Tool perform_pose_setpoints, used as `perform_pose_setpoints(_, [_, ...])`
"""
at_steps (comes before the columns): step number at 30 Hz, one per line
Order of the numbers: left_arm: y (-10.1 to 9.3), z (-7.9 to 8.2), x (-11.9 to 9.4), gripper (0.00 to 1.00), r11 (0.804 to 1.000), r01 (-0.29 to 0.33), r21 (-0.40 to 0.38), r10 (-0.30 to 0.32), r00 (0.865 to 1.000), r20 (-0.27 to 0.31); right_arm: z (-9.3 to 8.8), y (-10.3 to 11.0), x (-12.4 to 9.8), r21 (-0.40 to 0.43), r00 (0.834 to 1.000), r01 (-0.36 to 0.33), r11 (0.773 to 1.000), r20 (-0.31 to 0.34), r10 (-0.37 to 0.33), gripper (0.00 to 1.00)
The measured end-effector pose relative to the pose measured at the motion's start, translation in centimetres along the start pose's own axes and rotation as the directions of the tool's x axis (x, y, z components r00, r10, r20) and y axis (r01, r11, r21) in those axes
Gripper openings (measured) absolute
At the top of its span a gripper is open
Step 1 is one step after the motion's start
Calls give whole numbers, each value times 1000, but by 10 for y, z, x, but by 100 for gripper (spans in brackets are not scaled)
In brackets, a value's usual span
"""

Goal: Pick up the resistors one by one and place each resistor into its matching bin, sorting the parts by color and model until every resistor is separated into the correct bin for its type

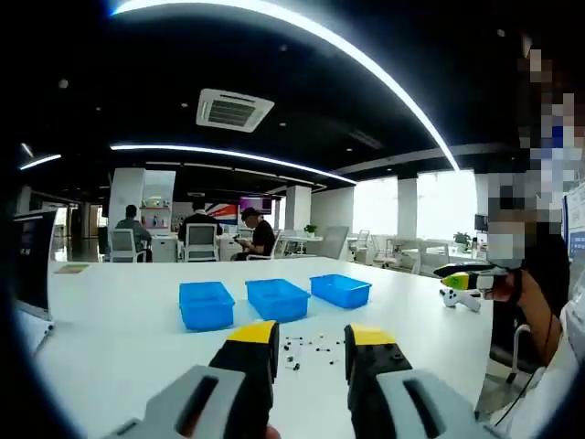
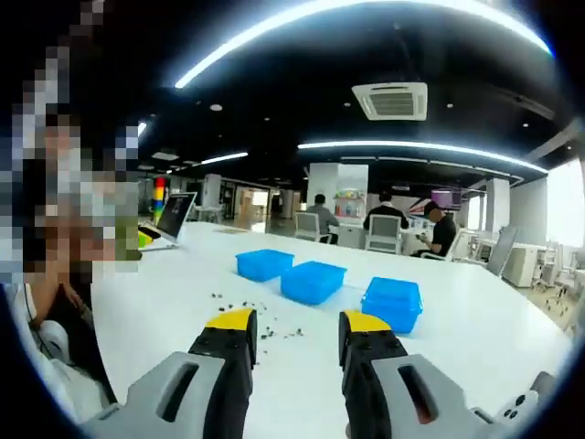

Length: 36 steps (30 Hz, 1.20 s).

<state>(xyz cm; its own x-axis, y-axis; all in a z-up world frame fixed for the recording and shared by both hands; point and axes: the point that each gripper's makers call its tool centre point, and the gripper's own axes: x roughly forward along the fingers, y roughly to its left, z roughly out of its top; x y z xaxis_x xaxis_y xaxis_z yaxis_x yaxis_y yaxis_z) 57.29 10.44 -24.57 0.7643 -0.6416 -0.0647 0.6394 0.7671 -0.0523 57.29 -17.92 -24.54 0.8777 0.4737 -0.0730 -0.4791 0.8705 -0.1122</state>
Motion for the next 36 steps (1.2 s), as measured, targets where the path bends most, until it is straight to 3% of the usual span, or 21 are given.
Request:
perform_pose_setpoints(22, [-3,-3,-1,31,1000,3,2,-3,1000,-6,-7,3,1,0,1000,-5,1000,-20,5,37])
perform_pose_setpoints(32, [-1,-5,0,31,1000,1,5,-1,1000,-13,-13,7,16,4,999,-23,1000,-40,23,37])
perform_pose_setpoints(36, [2,-8,0,31,1000,-6,0,6,1000,-17,-20,4,25,-12,996,-22,1000,-84,20,34])
